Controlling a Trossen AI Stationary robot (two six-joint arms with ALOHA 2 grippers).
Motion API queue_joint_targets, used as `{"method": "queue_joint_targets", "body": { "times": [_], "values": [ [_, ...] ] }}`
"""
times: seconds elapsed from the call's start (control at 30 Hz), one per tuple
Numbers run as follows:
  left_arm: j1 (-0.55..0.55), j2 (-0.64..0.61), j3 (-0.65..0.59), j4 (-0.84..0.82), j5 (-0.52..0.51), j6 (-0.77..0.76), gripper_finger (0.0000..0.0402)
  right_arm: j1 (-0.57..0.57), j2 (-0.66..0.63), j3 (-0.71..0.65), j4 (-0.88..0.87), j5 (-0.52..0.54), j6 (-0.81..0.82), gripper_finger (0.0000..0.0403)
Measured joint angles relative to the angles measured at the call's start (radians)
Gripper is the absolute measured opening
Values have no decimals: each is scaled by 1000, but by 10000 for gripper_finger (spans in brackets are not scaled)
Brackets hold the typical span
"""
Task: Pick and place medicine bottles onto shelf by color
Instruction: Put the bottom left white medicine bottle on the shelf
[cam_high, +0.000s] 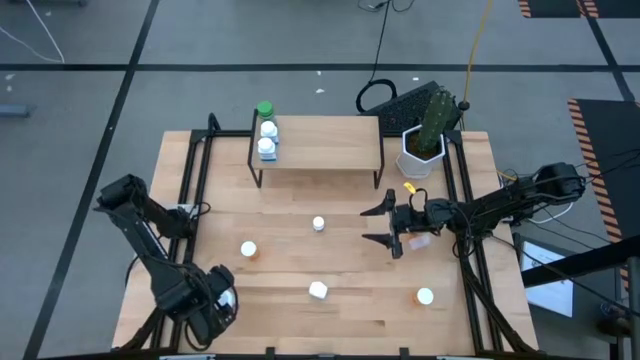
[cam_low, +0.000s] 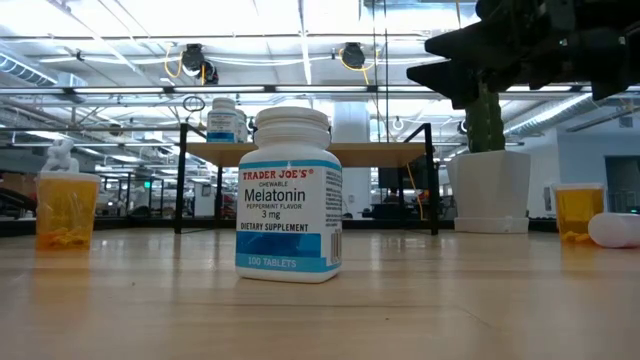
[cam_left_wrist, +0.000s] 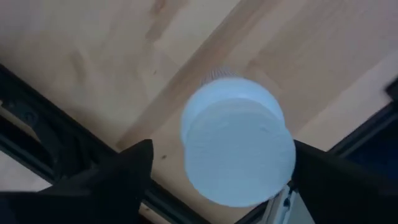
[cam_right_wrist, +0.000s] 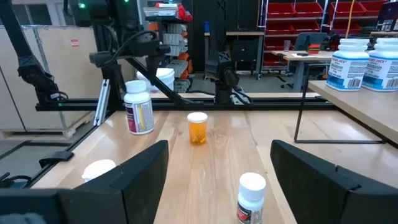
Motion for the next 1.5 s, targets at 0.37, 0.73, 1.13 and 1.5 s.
{"method": "queue_joint_targets", "body": {
  "times": [0.37,0.73,1.13,1.5],
  "values": [
    [26,-2,-6,37,-58,60,236,-11,4,2,23,-22,58,279],
    [251,-14,37,64,-106,438,251,97,429,362,23,-52,-9,279],
    [441,-14,38,115,-157,786,246,93,626,654,-79,-185,-37,334],
    [518,-14,38,213,-195,975,245,36,780,842,-216,-103,11,390]
  ]
}}
